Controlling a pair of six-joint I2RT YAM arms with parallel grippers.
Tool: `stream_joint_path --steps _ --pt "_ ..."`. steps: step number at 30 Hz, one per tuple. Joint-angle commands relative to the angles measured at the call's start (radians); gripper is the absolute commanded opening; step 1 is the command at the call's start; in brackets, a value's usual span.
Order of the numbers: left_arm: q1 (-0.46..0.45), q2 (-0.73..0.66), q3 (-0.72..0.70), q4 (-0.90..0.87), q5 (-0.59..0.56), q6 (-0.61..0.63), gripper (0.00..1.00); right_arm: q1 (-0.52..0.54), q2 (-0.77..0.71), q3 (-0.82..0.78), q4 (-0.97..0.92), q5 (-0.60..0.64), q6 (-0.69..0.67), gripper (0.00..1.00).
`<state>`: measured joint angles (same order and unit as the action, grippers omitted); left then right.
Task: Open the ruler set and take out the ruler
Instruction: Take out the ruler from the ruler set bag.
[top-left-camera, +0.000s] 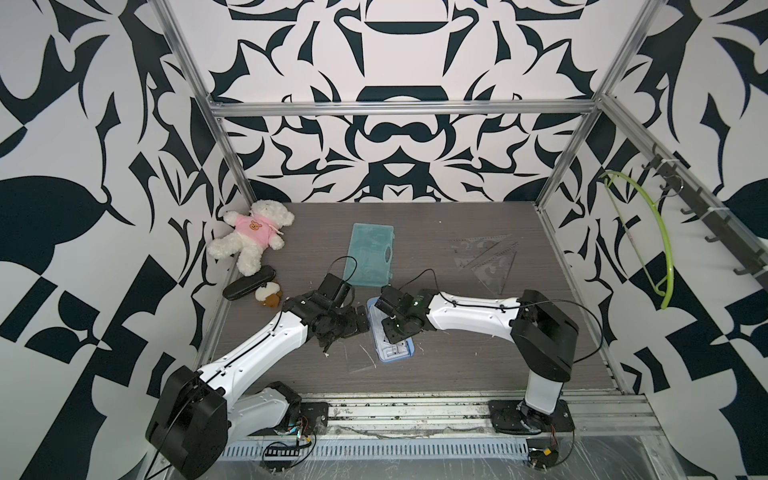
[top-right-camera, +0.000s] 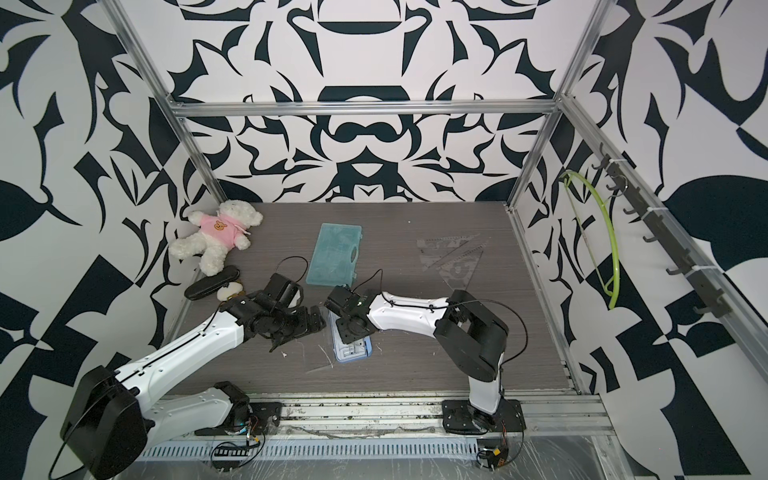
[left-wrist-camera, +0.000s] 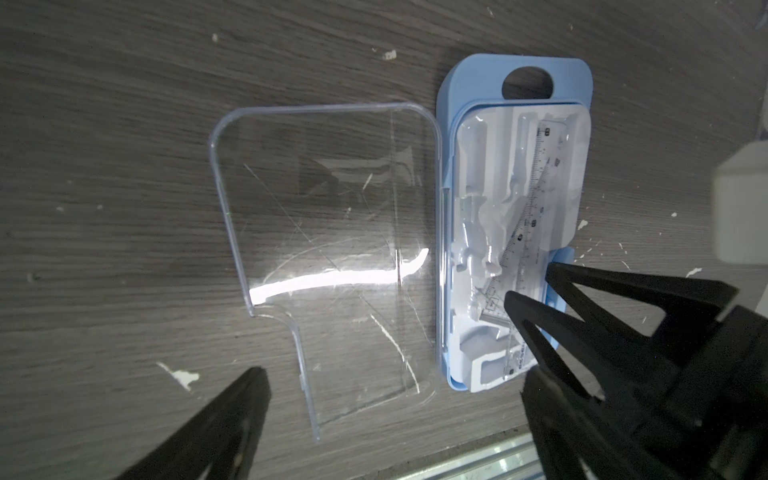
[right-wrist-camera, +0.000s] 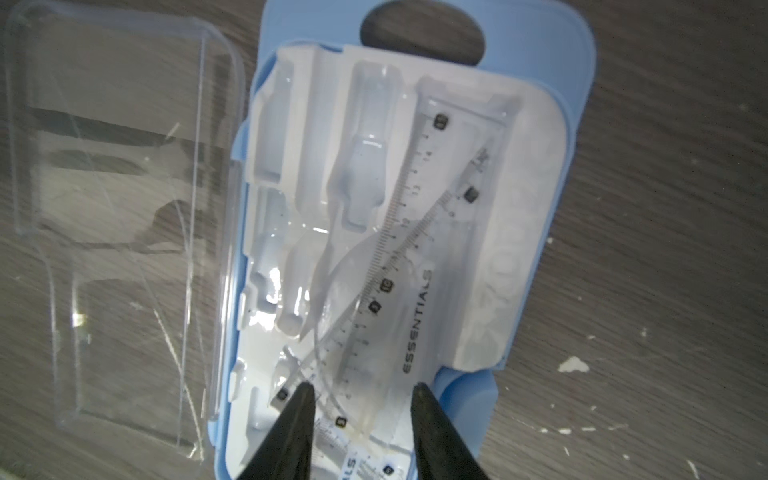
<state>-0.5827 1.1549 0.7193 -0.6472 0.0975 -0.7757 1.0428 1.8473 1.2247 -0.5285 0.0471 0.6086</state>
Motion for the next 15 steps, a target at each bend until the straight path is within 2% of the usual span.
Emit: stream_joint_path --steps 1,11,15 --pt "0.004 -0.017 -0.012 0.0 -0.009 0.018 0.99 0.013 -0.003 0.039 -0.038 0.023 -0.006 0.4" --pt "0.003 -0.029 -0.014 -0.001 -0.015 0.022 0.99 0.019 0.01 0.052 -0.044 0.024 -0.001 0.4" --pt "0.003 -0.028 -0.012 0.0 -0.017 0.023 0.99 0.019 0.02 0.056 -0.045 0.022 0.0 0.37"
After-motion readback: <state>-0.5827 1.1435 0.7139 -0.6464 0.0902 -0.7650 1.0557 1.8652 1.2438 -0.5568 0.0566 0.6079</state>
